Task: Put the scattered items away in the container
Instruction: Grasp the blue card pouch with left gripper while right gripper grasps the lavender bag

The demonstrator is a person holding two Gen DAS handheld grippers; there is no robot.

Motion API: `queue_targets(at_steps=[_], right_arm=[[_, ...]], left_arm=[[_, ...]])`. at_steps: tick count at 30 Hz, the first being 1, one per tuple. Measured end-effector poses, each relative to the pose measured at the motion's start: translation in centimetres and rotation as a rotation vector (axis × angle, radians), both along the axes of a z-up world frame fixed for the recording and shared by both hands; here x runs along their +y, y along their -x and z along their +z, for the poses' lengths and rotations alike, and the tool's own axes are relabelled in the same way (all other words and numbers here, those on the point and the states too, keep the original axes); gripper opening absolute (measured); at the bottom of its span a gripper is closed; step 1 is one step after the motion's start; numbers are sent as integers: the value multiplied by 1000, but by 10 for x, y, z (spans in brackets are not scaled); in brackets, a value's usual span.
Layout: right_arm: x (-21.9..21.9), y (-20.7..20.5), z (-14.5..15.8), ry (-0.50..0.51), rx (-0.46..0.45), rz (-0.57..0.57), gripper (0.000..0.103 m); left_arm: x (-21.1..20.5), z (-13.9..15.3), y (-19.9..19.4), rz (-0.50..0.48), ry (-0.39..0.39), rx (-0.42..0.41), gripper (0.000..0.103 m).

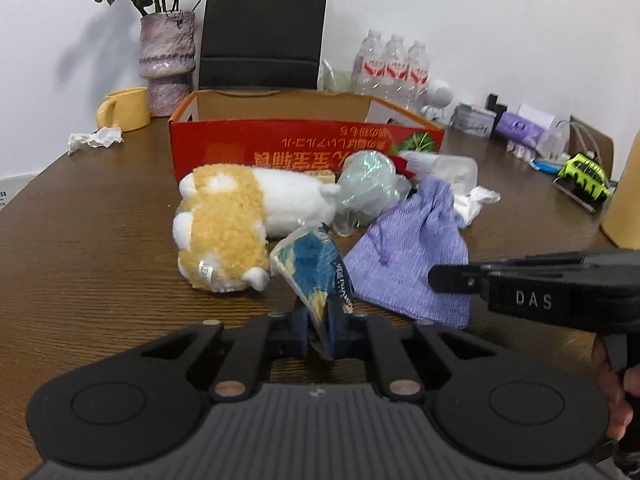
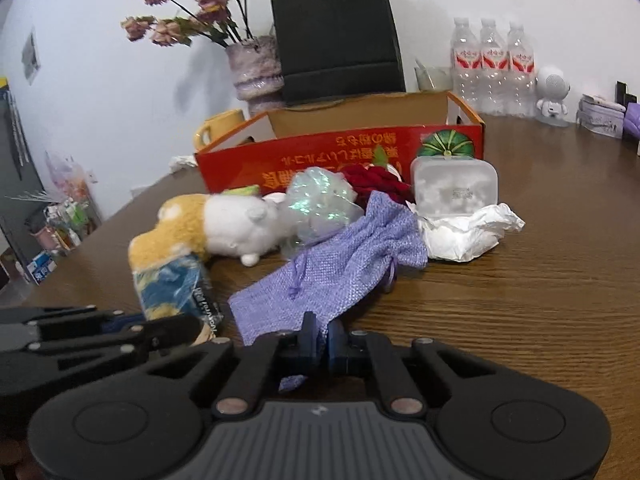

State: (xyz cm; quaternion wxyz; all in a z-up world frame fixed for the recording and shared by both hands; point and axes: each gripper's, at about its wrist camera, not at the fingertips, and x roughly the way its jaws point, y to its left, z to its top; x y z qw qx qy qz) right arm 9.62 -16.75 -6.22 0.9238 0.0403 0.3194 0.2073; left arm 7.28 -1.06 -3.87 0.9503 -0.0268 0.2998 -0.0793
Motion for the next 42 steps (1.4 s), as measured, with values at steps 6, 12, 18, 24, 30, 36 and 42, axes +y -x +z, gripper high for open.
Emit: queue_targets(at_steps=[6, 12, 18, 24, 30, 36, 42], right_arm=[[-9, 18, 13, -49, -53, -12, 2], [-13, 28, 36, -73, -128, -25, 2], [-10, 24, 54, -77, -177, -17, 2], [-7, 21, 56, -58, -181, -22, 2], [-4, 14, 35, -32, -78, -6, 40], [-3, -1, 10, -47, 56, -15, 46], [1, 4, -2, -7, 40, -6, 5]], left_arm=[[5, 12, 12, -26, 47, -51, 9], [8, 33, 20, -59, 75, -116, 9], [9, 49, 14, -86, 110, -148, 9], [11, 46, 5, -100, 135, -129, 9], [17, 32, 2, -90, 152, -76, 9], [21, 23, 0, -82, 153, -40, 9], [21, 19, 0, -84, 154, -21, 9]])
